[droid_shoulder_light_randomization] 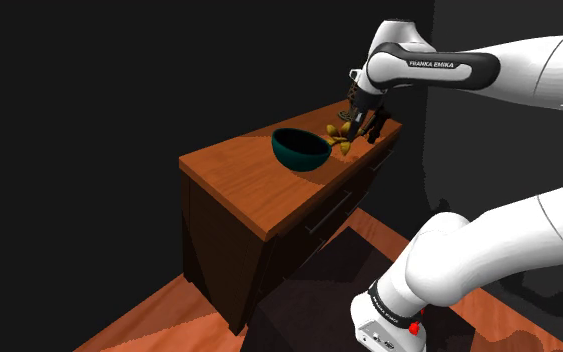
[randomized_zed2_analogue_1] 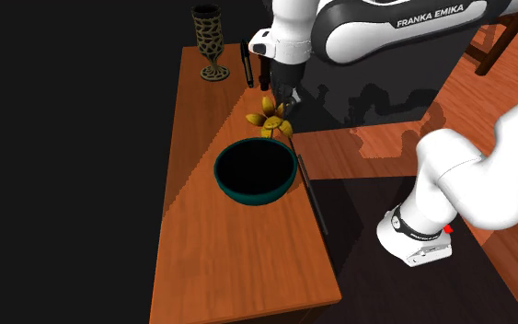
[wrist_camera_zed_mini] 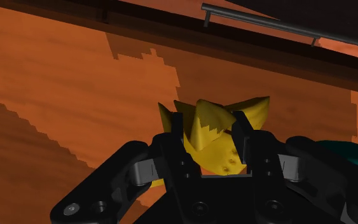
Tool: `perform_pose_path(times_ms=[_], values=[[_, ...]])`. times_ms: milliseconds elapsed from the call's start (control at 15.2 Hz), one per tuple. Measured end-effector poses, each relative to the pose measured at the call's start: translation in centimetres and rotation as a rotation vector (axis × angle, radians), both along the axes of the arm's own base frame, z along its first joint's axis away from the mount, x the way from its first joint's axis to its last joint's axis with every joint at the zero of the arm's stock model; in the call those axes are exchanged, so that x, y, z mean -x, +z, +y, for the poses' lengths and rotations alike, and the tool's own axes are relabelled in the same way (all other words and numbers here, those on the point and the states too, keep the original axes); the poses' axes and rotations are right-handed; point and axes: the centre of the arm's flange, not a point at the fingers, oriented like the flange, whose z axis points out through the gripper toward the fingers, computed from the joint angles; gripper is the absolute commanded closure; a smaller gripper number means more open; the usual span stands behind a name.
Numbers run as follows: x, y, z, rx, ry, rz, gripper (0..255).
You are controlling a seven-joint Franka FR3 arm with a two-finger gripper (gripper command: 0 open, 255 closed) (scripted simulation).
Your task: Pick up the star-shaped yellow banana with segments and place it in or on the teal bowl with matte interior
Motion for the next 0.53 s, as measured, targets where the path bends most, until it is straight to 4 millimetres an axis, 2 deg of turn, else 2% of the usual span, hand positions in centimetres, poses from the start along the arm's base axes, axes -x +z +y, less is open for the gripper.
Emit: perform_pose_path(times_ms=[528], values=[[-0.2,4.2,0.0,0.0,0.0,0.0,255]])
